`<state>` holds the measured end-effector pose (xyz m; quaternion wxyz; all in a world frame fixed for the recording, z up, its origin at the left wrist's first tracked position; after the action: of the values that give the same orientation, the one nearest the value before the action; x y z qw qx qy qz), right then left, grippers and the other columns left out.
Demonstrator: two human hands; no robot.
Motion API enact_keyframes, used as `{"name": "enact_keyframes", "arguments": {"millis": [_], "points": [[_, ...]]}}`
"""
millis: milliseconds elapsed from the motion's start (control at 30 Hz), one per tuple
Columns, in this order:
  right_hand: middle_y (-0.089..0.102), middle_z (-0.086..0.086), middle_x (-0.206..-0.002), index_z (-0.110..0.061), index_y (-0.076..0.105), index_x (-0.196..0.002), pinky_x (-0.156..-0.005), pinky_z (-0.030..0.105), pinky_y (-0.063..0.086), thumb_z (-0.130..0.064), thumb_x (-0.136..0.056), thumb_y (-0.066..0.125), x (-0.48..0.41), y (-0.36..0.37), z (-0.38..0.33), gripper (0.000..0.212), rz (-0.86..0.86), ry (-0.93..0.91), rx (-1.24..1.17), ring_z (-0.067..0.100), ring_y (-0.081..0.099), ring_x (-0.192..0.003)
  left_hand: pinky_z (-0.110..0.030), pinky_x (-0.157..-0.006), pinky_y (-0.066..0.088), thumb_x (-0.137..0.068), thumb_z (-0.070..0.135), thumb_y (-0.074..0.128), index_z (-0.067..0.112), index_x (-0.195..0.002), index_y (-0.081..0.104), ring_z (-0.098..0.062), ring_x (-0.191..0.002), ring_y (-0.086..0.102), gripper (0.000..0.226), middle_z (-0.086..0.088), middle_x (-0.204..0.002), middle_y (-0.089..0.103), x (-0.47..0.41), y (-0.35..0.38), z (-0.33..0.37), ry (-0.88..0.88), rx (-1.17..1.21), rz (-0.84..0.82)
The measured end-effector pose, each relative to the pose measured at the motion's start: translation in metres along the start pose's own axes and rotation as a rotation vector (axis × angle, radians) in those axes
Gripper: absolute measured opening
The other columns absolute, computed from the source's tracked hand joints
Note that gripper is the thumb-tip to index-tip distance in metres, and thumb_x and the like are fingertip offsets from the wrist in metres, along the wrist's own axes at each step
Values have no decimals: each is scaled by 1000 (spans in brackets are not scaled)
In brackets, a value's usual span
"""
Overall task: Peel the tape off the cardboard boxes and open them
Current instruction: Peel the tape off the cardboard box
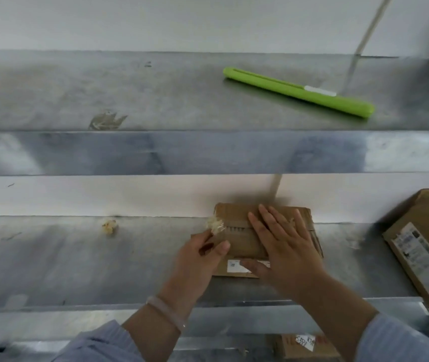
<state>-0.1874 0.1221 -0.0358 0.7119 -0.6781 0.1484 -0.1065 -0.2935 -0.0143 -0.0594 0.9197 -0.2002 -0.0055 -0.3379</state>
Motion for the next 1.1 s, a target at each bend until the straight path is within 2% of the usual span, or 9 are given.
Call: {"name": "enact_keyframes", "arguments": {"millis": [67,167,267,467,600,733,900,1033,1100], "points": [[38,6,-154,-21,41,-148,-114,56,18,-79,-87,19,0,-1,3,88,9,-8,14,23,36,-142,-20,-83,54,-92,45,57,30,-102,69,-6,-87,67,22,8,-93,71,0,0,-10,-100,171,5],[41,7,-152,-19,43,-146,-113,55,19,-77,-89,14,-1,0,1,87,18,-13,24,25,40,-140,-45,-90,54,-98,23,50,34,-80,76,-25,-91,70,34,-5,-89,75,0,-4,-14,-178,376,61],[41,8,-152,-18,43,-146,-113,56,20,-76,-91,15,-1,2,0,85,40,-22,31,26,39,-140,-38,-83,57,-95,8,51,41,-75,76,-22,-87,71,46,-3,-85,75,-1,-4,-5,-145,345,28],[47,7,-148,-15,49,-142,-113,54,21,-70,-95,15,1,-9,11,80,135,-22,10,26,43,-138,-7,-65,48,-95,20,58,29,-122,60,4,-83,65,29,12,-102,70,-6,-8,6,-100,227,-39],[42,5,-150,-17,37,-146,-116,53,19,-68,-97,20,9,-18,19,73,255,-7,-93,26,39,-140,-22,-92,47,-75,66,58,33,-149,24,-12,-121,53,87,0,-144,45,-12,-3,0,-213,65,-126],[36,2,-154,-16,32,-150,-120,52,13,-64,-98,27,20,-30,21,71,398,6,-345,22,31,-145,-10,-61,50,-69,61,58,28,-149,25,1,-87,63,92,4,-125,55,-7,-4,33,-111,252,-139],[28,-6,-159,-19,29,-152,-121,51,5,-62,-98,27,34,-37,19,69,500,51,-620,14,25,-147,0,-60,42,-81,37,67,44,-119,39,24,-78,54,47,31,-97,47,3,-18,76,113,191,-27],[38,-5,-152,-32,25,-151,-113,56,30,-66,-94,35,42,-38,27,68,496,83,-969,17,37,-141,-18,-90,47,-66,72,65,56,-133,30,-2,-113,49,77,15,-121,44,8,-24,83,172,-38,16],[46,-1,-145,-25,29,-150,-106,45,44,-66,-92,39,45,-43,31,72,512,89,-1113,18,45,-134,-30,-101,44,-60,84,58,62,-136,23,-10,-121,40,86,11,-126,33,12,-26,89,207,-147,46]]}}
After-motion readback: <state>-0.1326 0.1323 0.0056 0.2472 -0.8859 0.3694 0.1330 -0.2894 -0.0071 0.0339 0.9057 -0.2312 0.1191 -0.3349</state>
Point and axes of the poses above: each hand's wrist, its own x-axis away from the middle knuckle, its own y-axis out of the palm, z = x × y, the point moved 8 cm from there along -x, towards the middle knuckle
